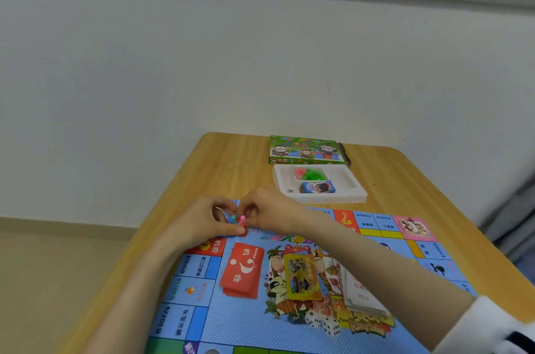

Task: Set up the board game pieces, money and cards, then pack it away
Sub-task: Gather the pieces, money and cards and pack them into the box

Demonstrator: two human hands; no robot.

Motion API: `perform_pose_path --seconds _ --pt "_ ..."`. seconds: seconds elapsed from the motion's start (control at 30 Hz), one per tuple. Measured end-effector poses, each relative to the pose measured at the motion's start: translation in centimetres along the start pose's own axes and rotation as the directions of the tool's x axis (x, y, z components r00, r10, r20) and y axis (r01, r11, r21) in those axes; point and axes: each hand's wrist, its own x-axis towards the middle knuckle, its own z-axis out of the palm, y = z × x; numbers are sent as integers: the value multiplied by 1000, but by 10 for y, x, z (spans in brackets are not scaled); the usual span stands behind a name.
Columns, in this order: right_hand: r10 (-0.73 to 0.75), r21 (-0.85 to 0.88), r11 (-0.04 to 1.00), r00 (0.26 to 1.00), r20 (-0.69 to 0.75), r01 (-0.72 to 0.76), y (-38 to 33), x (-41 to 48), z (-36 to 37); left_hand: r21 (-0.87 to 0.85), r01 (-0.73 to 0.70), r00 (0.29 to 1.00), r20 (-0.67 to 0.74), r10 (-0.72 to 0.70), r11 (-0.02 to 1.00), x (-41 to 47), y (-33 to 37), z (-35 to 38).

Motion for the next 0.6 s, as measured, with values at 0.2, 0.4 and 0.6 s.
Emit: perform_pose_path --seconds 0.2,0.4,0.6 --pt "82 53 996 975 -206 -72 12 2 -25 18 15 1000 24 -16 1000 -1 3 0" --pt "311 -50 939 903 -297 -340 65 10 -69 49 38 998 45 -40 998 -2 4 0" --pt "406 -135 895 902 -149 -425 87 10 -55 44 28 998 49 -30 999 -2 4 -1"
